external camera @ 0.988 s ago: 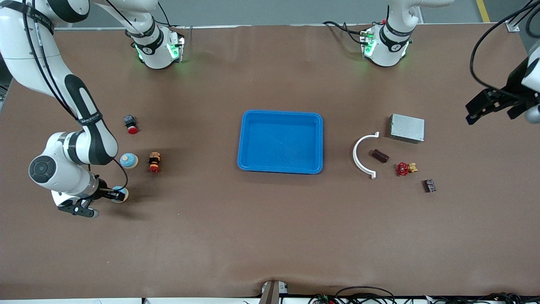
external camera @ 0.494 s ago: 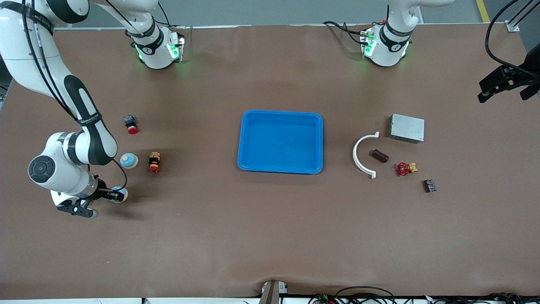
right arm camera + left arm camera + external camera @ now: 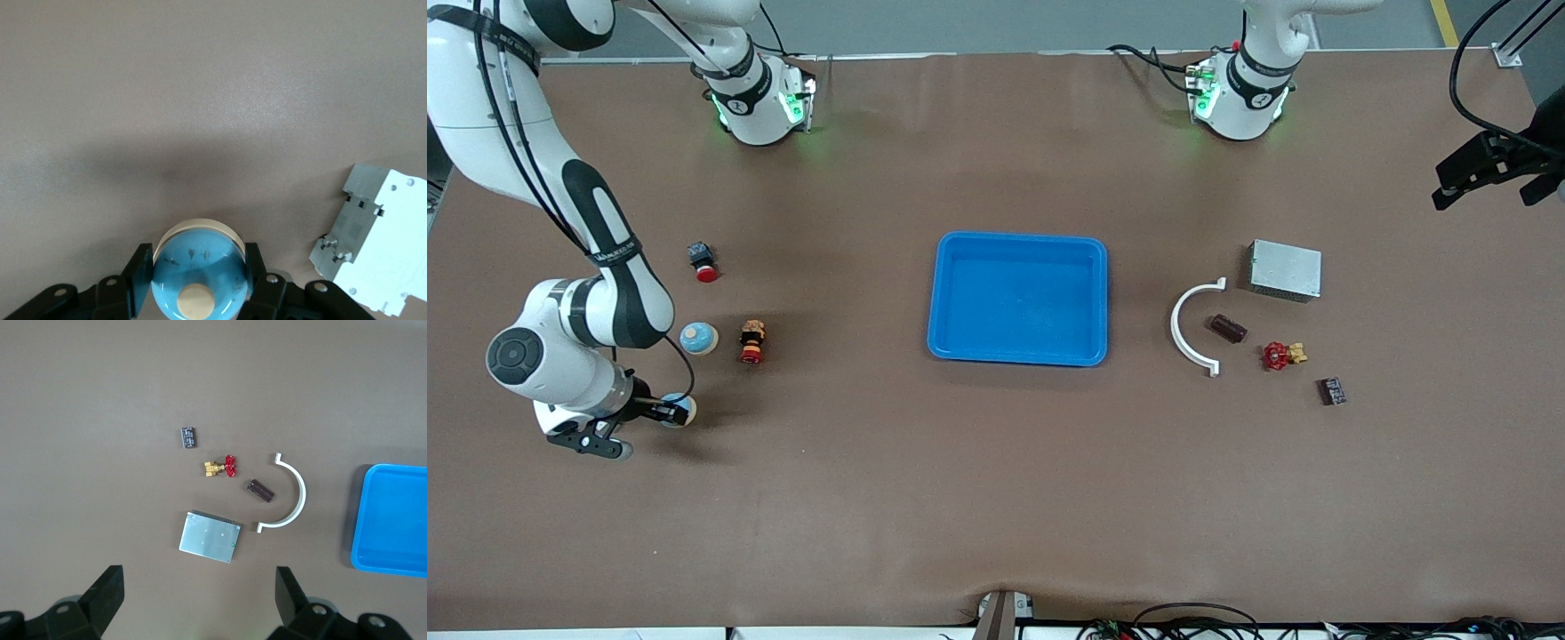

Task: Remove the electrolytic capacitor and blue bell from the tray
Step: 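Lower the bell beside the white block and open the right gripper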

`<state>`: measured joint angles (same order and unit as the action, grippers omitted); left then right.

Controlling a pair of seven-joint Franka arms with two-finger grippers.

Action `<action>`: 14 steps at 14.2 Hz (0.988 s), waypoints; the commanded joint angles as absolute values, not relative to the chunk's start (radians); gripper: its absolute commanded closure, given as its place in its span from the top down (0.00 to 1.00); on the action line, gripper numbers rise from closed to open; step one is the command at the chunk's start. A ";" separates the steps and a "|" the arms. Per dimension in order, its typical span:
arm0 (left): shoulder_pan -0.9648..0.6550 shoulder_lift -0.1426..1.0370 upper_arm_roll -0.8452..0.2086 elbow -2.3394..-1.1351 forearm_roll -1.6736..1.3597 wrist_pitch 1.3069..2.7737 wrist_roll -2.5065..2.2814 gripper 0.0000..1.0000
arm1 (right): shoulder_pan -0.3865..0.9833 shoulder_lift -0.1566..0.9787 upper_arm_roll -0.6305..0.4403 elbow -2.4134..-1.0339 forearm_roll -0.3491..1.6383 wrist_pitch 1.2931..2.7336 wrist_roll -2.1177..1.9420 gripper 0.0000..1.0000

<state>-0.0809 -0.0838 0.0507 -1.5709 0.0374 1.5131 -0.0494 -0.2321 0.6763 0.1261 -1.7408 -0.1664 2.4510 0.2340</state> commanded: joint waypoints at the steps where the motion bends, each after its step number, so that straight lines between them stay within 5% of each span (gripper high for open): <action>1: -0.077 -0.107 0.043 -1.586 0.017 1.502 -0.061 1.00 | -0.261 0.693 0.147 -1.736 -0.192 2.468 0.233 0.00; 2: -0.077 -0.107 0.043 -1.586 0.015 1.502 -0.061 1.00 | -0.262 0.693 0.146 -1.736 -0.192 2.468 0.235 0.00; 4: -0.077 -0.106 0.031 -1.586 0.015 1.499 -0.063 1.00 | -0.275 0.695 0.147 -1.736 -0.187 2.470 0.235 1.00; 14: -0.067 -0.113 0.029 -1.577 0.018 1.482 -0.064 1.00 | -0.262 0.684 0.149 -1.733 -0.186 2.462 0.239 1.00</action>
